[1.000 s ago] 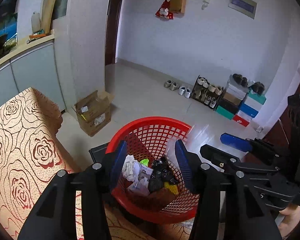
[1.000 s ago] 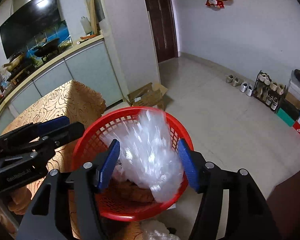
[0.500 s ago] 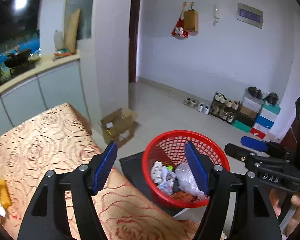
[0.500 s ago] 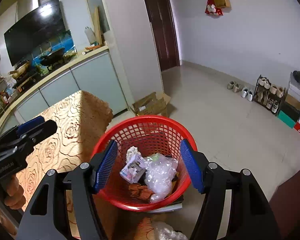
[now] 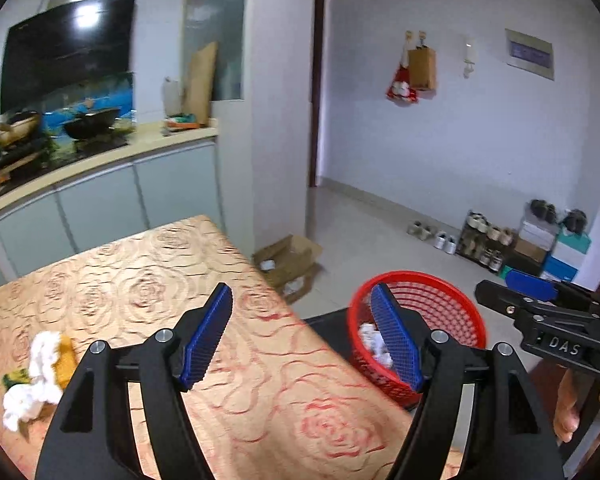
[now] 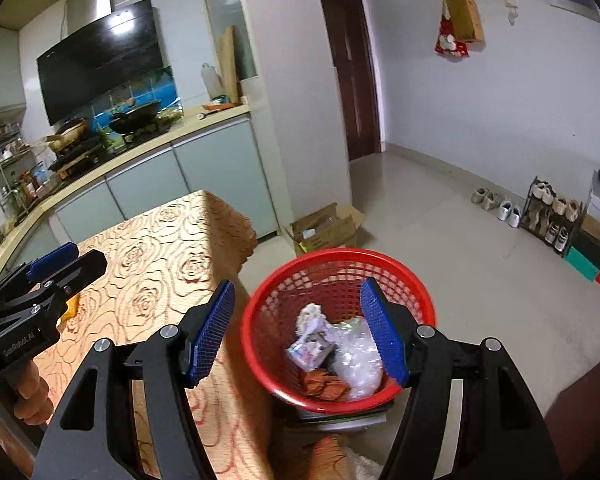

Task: Collect trash
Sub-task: 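Bring both open tools back over the white tissues on the table, then grasp a white tissue with the left tool while the right tool grasps another tissue, then lift both tissues and carry them over the red wastebasket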

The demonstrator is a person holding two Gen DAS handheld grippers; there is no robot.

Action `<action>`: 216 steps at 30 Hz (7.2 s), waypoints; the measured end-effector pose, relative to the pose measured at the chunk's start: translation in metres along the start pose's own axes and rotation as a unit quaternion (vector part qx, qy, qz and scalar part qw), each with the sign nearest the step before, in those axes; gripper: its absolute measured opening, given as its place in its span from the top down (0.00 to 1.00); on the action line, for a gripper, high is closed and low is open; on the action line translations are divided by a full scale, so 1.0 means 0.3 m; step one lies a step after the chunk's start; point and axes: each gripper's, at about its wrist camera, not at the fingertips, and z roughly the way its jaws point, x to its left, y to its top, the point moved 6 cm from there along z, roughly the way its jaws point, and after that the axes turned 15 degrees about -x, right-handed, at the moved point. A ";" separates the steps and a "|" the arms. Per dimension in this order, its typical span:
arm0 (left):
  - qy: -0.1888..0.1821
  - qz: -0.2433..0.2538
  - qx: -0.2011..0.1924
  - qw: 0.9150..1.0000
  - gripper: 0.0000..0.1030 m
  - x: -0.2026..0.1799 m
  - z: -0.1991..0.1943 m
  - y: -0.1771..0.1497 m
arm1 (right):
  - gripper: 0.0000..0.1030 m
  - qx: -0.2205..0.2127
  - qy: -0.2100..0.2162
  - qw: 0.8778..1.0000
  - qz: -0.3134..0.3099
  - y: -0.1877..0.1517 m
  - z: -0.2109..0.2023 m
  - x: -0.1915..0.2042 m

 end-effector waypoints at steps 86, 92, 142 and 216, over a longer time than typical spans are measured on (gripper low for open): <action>0.256 -0.098 0.131 0.953 0.71 1.045 -0.263 -0.405 | 0.32 0.066 0.215 0.970 -0.097 -0.167 0.206 0.932; 0.262 -0.099 0.122 0.952 0.76 1.034 -0.298 -0.401 | 0.32 0.065 0.227 0.966 -0.110 -0.178 0.208 0.994; 0.329 -0.091 0.061 0.938 0.76 1.055 -0.543 -0.328 | 0.78 0.127 0.267 0.944 -0.149 -0.341 0.337 1.290; 0.097 0.040 -0.021 0.994 0.76 0.151 -0.110 0.051 | 0.78 -0.042 0.062 0.997 -0.008 0.113 -0.018 0.205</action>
